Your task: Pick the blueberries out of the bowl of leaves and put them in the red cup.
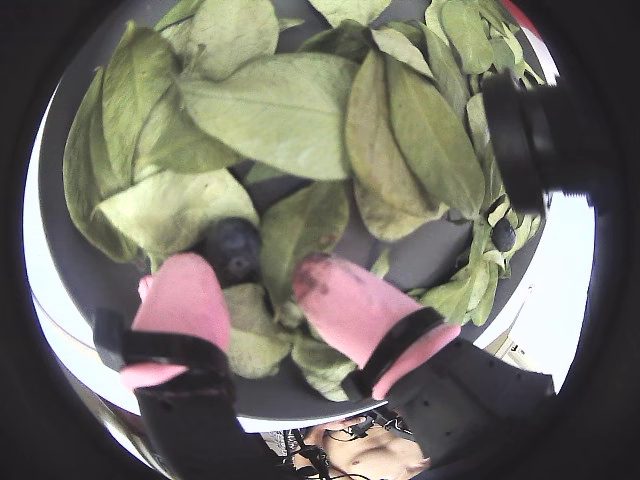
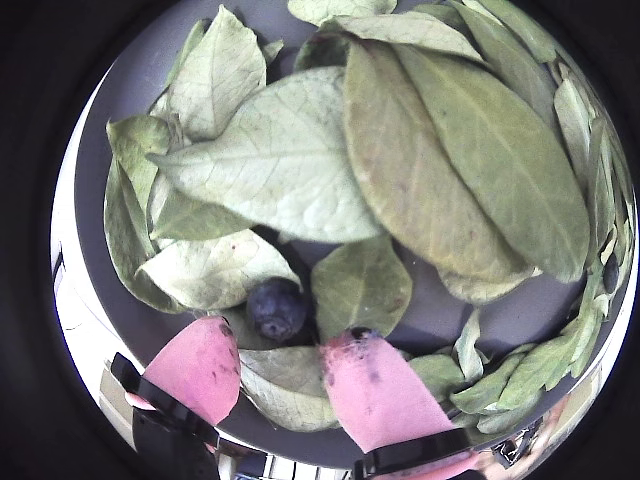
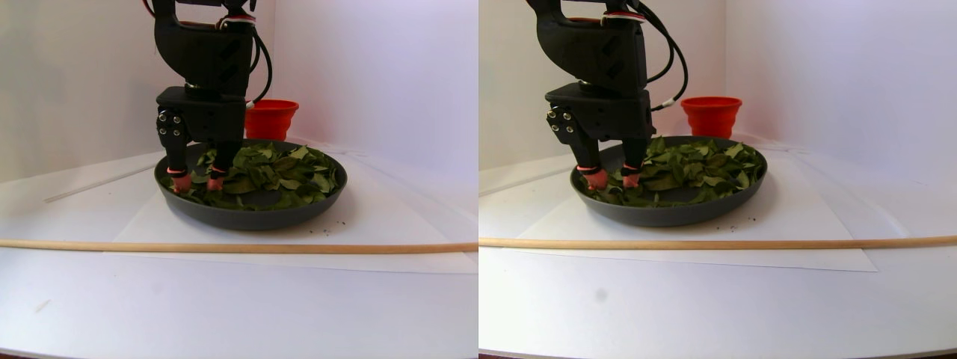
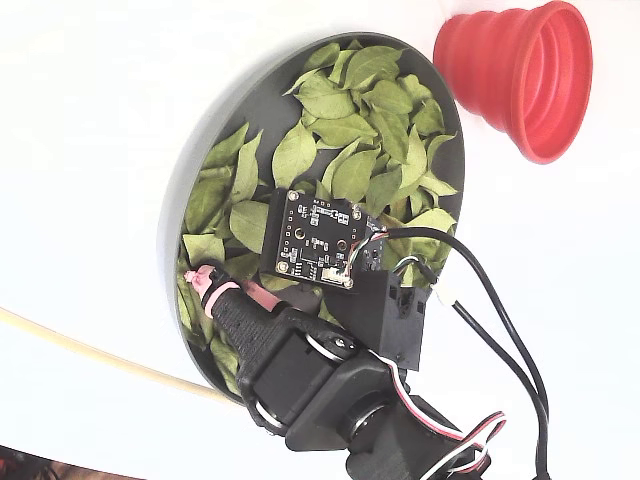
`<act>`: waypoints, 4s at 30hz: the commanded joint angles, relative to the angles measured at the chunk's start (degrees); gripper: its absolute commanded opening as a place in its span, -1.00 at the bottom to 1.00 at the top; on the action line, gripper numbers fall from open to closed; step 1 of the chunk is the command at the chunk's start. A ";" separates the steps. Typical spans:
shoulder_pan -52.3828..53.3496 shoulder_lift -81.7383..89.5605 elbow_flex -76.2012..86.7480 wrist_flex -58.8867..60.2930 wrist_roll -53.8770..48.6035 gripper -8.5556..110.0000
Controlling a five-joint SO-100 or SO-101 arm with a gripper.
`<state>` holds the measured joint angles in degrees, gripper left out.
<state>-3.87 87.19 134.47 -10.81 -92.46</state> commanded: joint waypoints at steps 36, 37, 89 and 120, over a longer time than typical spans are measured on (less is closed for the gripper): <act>-0.18 -6.15 -1.41 -8.26 -0.18 -0.60; -0.18 -6.24 -1.41 -8.44 -0.35 -0.61; 0.35 4.13 1.14 -6.50 -4.39 -0.71; 4.75 16.70 1.93 -0.53 -7.12 -0.70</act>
<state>0.44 98.61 136.58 -11.69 -99.14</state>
